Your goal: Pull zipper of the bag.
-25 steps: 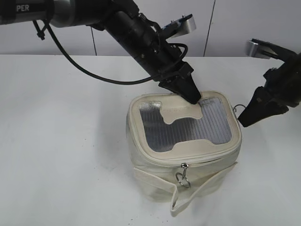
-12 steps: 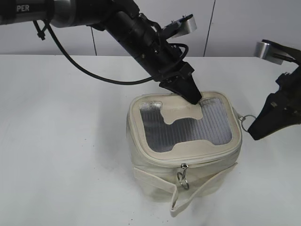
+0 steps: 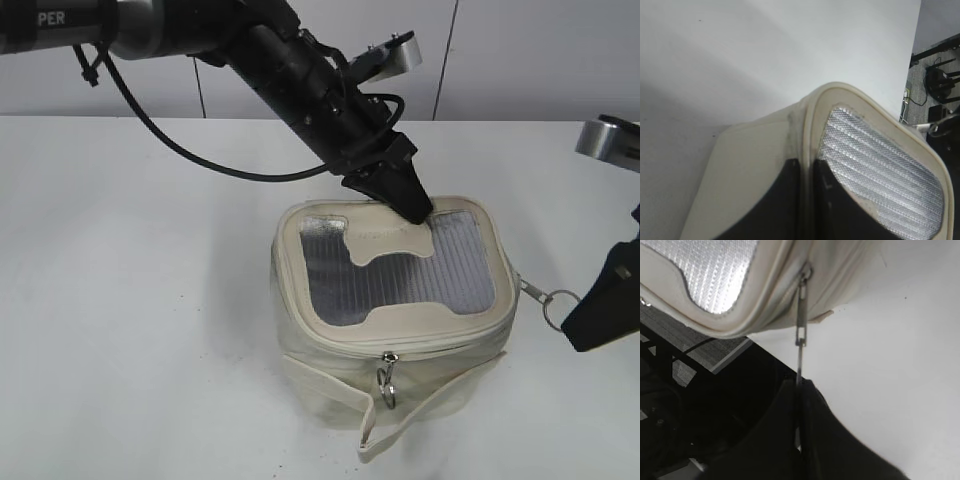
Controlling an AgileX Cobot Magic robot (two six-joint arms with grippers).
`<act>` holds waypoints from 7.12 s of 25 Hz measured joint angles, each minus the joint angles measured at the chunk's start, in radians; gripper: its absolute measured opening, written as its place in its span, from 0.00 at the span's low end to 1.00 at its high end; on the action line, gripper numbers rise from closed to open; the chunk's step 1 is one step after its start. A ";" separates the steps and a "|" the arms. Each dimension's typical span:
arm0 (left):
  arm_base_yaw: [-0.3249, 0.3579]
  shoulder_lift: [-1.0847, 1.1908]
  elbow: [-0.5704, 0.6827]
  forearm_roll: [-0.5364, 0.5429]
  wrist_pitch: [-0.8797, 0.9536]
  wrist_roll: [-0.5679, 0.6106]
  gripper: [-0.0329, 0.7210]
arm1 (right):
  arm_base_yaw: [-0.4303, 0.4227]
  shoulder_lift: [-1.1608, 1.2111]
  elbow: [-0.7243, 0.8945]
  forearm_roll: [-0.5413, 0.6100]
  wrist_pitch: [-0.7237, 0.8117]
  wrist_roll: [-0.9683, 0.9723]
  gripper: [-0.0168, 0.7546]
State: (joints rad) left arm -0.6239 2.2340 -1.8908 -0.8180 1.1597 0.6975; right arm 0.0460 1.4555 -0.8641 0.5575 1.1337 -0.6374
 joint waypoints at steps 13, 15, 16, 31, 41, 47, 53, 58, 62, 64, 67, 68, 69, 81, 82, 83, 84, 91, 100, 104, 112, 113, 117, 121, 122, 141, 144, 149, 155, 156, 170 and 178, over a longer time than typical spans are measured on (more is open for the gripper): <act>-0.006 0.001 0.000 -0.004 -0.013 -0.011 0.10 | 0.002 -0.179 0.171 0.034 0.048 0.046 0.03; -0.006 0.001 0.000 -0.002 -0.014 -0.011 0.10 | 0.015 -0.201 0.173 0.037 0.052 0.046 0.03; -0.006 0.001 0.000 -0.002 -0.014 -0.011 0.10 | 0.027 -0.210 0.174 0.037 0.051 0.046 0.03; -0.006 0.001 0.000 -0.002 -0.015 -0.011 0.10 | 0.164 -0.223 0.174 -0.104 -0.246 0.080 0.47; -0.006 0.001 0.000 -0.007 -0.013 -0.012 0.10 | 0.164 -0.185 0.174 -0.072 -0.349 -0.036 0.55; -0.006 0.001 0.000 -0.007 -0.013 -0.012 0.10 | 0.164 -0.074 0.174 -0.045 -0.436 -0.102 0.55; -0.004 0.001 0.000 -0.009 -0.012 -0.012 0.10 | 0.164 0.024 0.157 -0.012 -0.475 -0.151 0.48; -0.002 0.001 0.000 -0.009 -0.012 -0.012 0.10 | 0.163 0.043 0.131 0.060 -0.473 -0.210 0.08; -0.002 0.001 0.000 -0.009 -0.010 -0.012 0.10 | 0.163 0.024 0.130 0.055 -0.425 -0.174 0.03; -0.002 0.001 0.000 -0.009 -0.008 -0.012 0.10 | 0.163 -0.006 0.130 0.040 -0.381 -0.138 0.03; -0.002 0.001 0.000 -0.010 -0.005 -0.012 0.10 | 0.163 -0.056 0.130 -0.004 -0.317 -0.070 0.03; -0.002 0.001 0.000 -0.010 -0.005 -0.012 0.10 | 0.163 -0.074 0.130 -0.022 -0.290 -0.049 0.03; -0.002 0.001 0.000 -0.012 -0.007 -0.012 0.10 | 0.163 -0.088 0.130 -0.027 -0.256 -0.034 0.03; -0.002 0.001 0.000 -0.017 -0.007 -0.012 0.10 | 0.203 -0.185 0.121 -0.038 -0.111 0.036 0.03; -0.002 0.001 0.000 -0.018 -0.005 -0.012 0.10 | 0.227 -0.190 0.121 -0.047 -0.111 0.050 0.03; -0.002 0.001 0.000 -0.018 -0.004 -0.012 0.10 | 0.255 -0.194 0.121 -0.054 -0.111 0.067 0.03; -0.002 0.001 0.000 -0.019 -0.003 -0.012 0.10 | 0.284 -0.196 0.121 -0.058 -0.111 0.084 0.03; -0.004 0.001 0.000 -0.023 0.007 -0.012 0.10 | 0.501 -0.186 0.121 -0.037 -0.230 0.140 0.03; -0.004 0.001 0.000 -0.023 0.010 -0.012 0.10 | 0.616 -0.078 0.091 0.037 -0.336 0.143 0.03; -0.004 0.001 0.000 -0.023 0.010 -0.012 0.10 | 0.616 -0.078 0.090 0.053 -0.345 0.138 0.03; -0.004 0.001 0.000 -0.023 0.010 -0.012 0.10 | 0.616 -0.078 0.083 0.091 -0.355 0.095 0.03; -0.004 0.001 0.000 -0.023 0.010 -0.012 0.10 | 0.616 -0.078 0.083 0.090 -0.355 0.096 0.03; -0.004 0.001 0.000 -0.023 0.007 -0.012 0.10 | 0.622 -0.080 0.083 0.035 -0.342 0.192 0.09; -0.004 -0.002 0.000 -0.018 0.005 -0.012 0.10 | 0.623 -0.083 0.072 -0.083 -0.329 0.357 0.42; -0.004 -0.005 0.000 -0.012 0.002 -0.012 0.12 | 0.623 -0.084 0.062 -0.119 -0.325 0.410 0.51; 0.007 -0.332 0.000 0.602 -0.023 -0.401 0.45 | 0.388 -0.208 -0.048 -0.529 -0.225 0.700 0.78; 0.008 -0.382 0.000 0.768 0.032 -0.503 0.45 | 0.319 -0.234 -0.048 -0.586 -0.187 0.700 0.78; 0.012 -0.483 0.032 0.907 0.052 -0.599 0.46 | 0.263 -0.287 -0.048 -0.656 -0.086 0.700 0.78; 0.012 -0.701 0.277 0.920 0.054 -0.640 0.46 | 0.262 -0.433 -0.048 -0.661 0.003 0.700 0.78; 0.012 -0.736 0.329 0.917 0.054 -0.640 0.46 | 0.262 -0.469 -0.048 -0.657 0.012 0.700 0.78; 0.012 -1.532 1.121 0.759 -0.088 -0.644 0.46 | 0.262 -1.113 0.263 -0.593 -0.009 0.697 0.78; 0.012 -2.013 1.317 0.764 -0.166 -0.644 0.46 | 0.262 -1.439 0.335 -0.565 -0.009 0.654 0.78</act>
State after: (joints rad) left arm -0.6117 0.2206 -0.5736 -0.0538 0.9941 0.0539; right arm 0.3079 0.0168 -0.5292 -0.0074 1.1243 0.0170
